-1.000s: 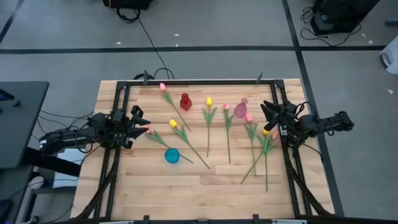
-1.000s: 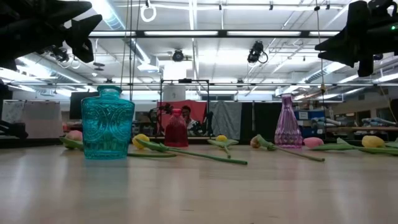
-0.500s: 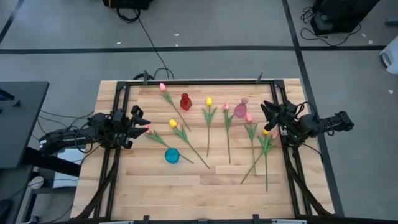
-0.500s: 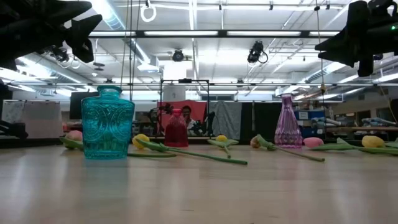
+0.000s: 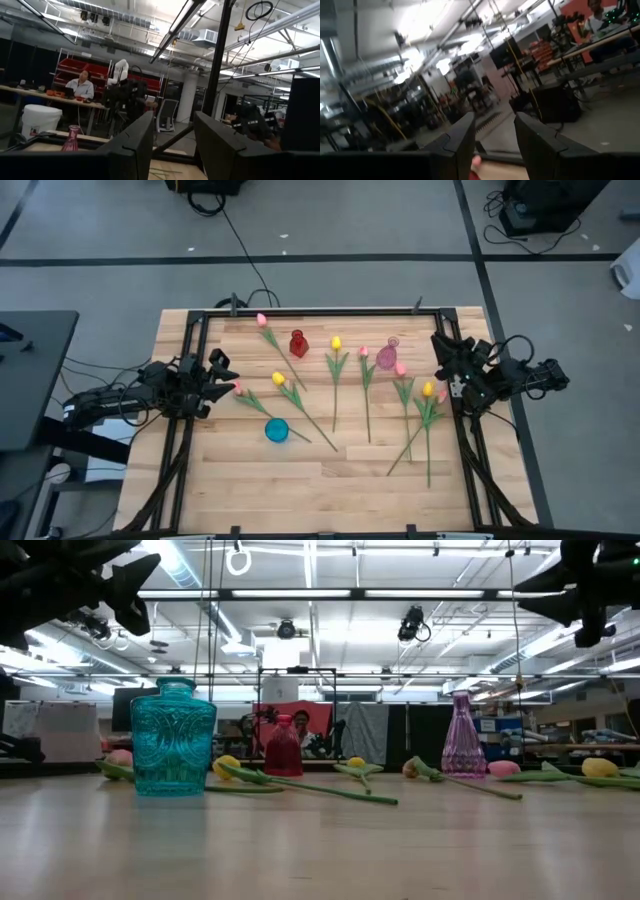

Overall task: Sort flowers into vase by color
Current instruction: Put the right pink tulip into the violet flower vase

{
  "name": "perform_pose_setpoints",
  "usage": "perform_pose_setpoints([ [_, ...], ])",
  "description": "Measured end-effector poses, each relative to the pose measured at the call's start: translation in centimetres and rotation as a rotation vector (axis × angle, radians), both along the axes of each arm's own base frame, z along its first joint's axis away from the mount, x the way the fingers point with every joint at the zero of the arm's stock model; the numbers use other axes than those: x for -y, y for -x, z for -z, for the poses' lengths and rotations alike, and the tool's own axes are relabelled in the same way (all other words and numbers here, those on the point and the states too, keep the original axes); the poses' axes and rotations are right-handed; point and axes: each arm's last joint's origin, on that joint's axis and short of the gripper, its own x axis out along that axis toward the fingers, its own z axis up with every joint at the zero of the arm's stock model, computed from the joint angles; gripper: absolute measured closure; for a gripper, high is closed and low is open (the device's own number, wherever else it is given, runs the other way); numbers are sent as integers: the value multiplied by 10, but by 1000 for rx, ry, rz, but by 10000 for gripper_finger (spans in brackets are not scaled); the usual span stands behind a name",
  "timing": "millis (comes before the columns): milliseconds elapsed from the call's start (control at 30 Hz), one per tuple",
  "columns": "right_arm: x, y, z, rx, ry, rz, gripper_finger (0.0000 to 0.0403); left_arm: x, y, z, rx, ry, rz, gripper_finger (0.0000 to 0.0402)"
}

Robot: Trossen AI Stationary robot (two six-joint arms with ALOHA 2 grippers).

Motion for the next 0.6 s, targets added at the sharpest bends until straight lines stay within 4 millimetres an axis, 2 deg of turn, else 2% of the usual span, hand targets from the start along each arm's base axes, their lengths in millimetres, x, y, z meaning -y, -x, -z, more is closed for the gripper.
perform_pose_setpoints([
  [367, 0, 2, -4, 52, -13, -6, 251, 0, 1, -3, 35, 26, -10, 255],
  [600, -4, -4, 1, 18, 41, -158, 251, -4, 4, -10, 127, 56, -138, 255],
])
